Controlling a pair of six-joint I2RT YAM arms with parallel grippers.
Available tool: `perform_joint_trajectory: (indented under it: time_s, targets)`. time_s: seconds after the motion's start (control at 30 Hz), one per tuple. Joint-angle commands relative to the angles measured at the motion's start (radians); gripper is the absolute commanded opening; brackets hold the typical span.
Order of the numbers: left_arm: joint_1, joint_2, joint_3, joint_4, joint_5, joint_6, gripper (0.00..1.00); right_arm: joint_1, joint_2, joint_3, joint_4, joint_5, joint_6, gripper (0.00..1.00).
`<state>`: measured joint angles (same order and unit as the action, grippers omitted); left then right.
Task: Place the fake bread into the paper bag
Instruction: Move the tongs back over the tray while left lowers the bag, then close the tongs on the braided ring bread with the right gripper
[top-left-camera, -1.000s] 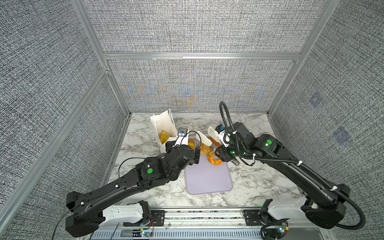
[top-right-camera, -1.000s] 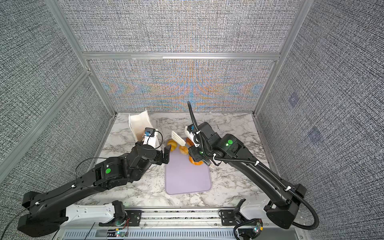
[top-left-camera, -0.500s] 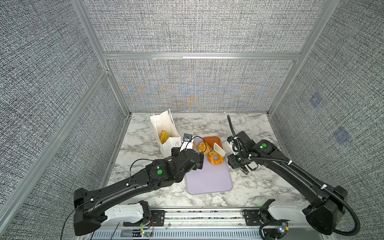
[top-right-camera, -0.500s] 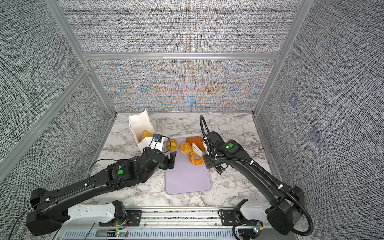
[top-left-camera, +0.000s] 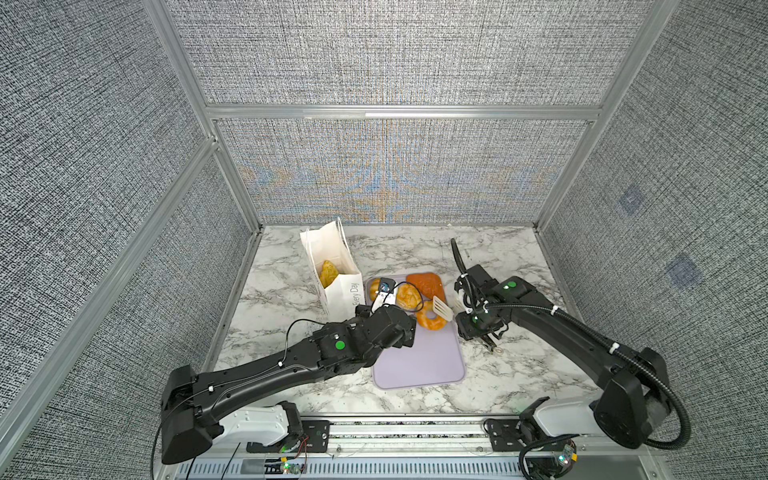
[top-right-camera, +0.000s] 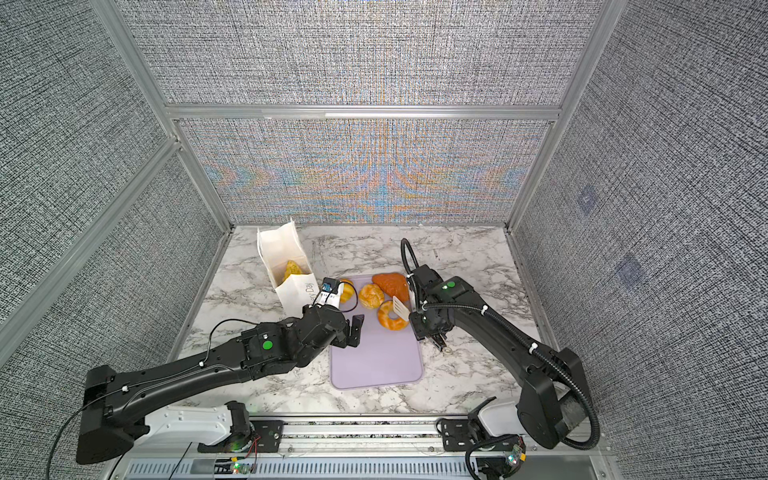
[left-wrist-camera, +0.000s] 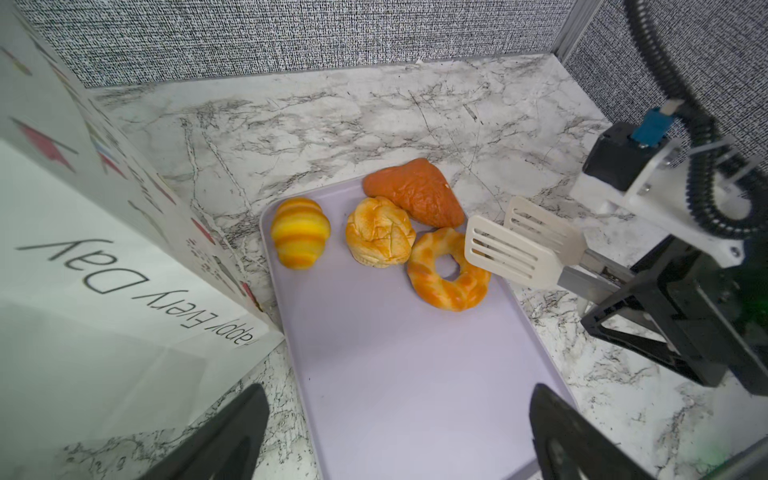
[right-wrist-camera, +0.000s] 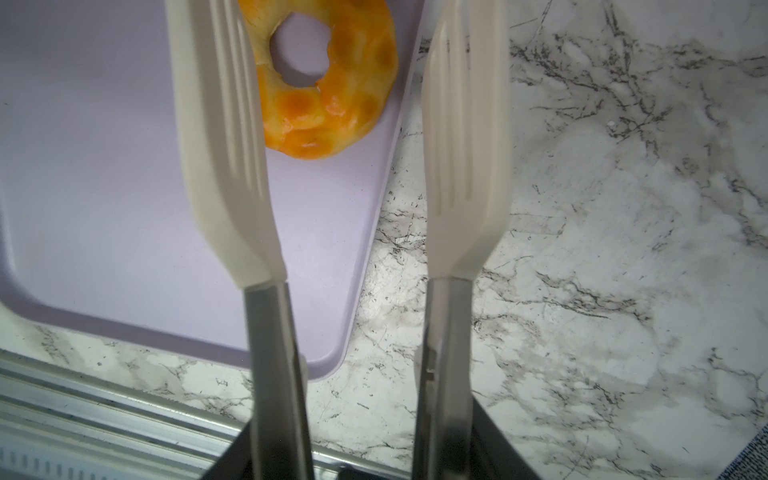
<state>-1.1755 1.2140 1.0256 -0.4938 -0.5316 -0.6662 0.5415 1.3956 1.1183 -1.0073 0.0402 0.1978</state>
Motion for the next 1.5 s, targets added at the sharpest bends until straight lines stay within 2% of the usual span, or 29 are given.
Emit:
perform_joint_trajectory:
  time_s: [0.0, 0.77, 1.1, 1.47]
  targets:
    - [0.000, 0.005, -0.014, 0.058, 0.021, -0.015, 0.99, -0.005, 0.015, 0.000, 0.006, -0.007, -0.004, 0.53]
    - [0.018, 0.057, -0.031, 0.073, 0.038, -0.038, 0.99, 0.014, 0.106, 0.021, 0.010, 0.006, -0.029, 0.47]
    - [0.020, 0.062, -0.028, 0.062, 0.040, -0.037, 0.99, 0.081, 0.134, 0.038, 0.003, 0.012, -0.040, 0.43]
    - [0.019, 0.008, -0.064, 0.058, 0.021, -0.060, 0.99, 0.137, 0.073, 0.037, -0.054, 0.000, -0.026, 0.40]
